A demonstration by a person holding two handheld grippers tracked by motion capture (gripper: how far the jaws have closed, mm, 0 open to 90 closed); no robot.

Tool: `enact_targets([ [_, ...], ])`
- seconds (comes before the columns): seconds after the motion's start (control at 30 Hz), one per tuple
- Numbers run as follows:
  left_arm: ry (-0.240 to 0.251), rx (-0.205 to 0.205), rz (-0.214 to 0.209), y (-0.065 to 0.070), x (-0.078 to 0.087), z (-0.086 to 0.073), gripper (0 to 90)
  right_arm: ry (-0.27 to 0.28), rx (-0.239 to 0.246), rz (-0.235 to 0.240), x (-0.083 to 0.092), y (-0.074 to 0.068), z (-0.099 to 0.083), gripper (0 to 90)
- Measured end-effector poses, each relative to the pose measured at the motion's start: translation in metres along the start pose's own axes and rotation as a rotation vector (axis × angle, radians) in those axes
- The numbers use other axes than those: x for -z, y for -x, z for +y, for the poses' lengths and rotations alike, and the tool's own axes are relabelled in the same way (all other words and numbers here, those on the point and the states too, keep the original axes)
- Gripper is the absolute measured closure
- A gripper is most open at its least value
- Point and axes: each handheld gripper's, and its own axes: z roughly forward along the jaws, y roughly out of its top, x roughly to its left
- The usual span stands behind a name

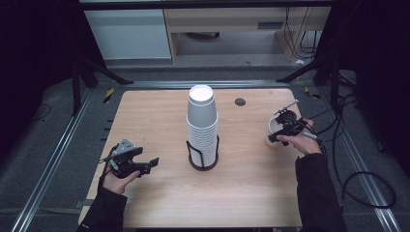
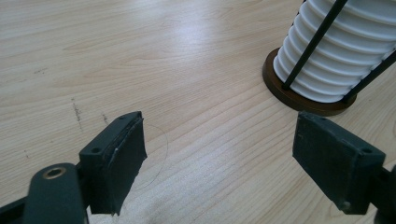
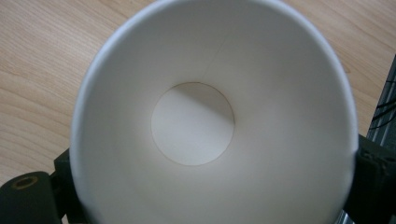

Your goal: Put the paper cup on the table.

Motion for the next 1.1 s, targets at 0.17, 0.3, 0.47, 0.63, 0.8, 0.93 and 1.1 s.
enact_targets([
  [0.17, -0.002, -0.002, -0.001, 0.000, 0.000, 0.000, 16.4, -0.018, 0.013, 0.010, -0.004, -0.001, 0.000, 8.5],
  [0.3, -0.002, -0.002, -0.002, 0.000, 0.000, 0.000, 16.5, -0.044, 0.023, 0.014, -0.008, -0.003, 0.000, 8.3],
  [0.47, -0.003, -0.004, -0.003, 0.001, -0.001, 0.000, 16.5, -0.047, 0.009, 0.022, -0.013, -0.003, -0.002, 8.2],
  [0.63, -0.005, -0.006, -0.005, 0.001, -0.002, 0.000, 16.4, -0.035, 0.012, 0.031, -0.014, -0.002, -0.004, 7.8],
  [0.8, -0.006, -0.007, -0.006, 0.001, -0.001, 0.000, 16.4, -0.036, 0.018, 0.037, -0.016, -0.004, -0.005, 7.2],
  [0.93, -0.005, -0.006, -0.005, 0.001, -0.001, -0.001, 16.4, -0.042, 0.021, 0.041, -0.018, -0.003, -0.006, 5.9],
  [1.1, -0.003, -0.005, -0.005, 0.000, 0.000, 0.000, 16.3, -0.014, 0.013, 0.045, -0.012, -0.002, -0.006, 4.6],
])
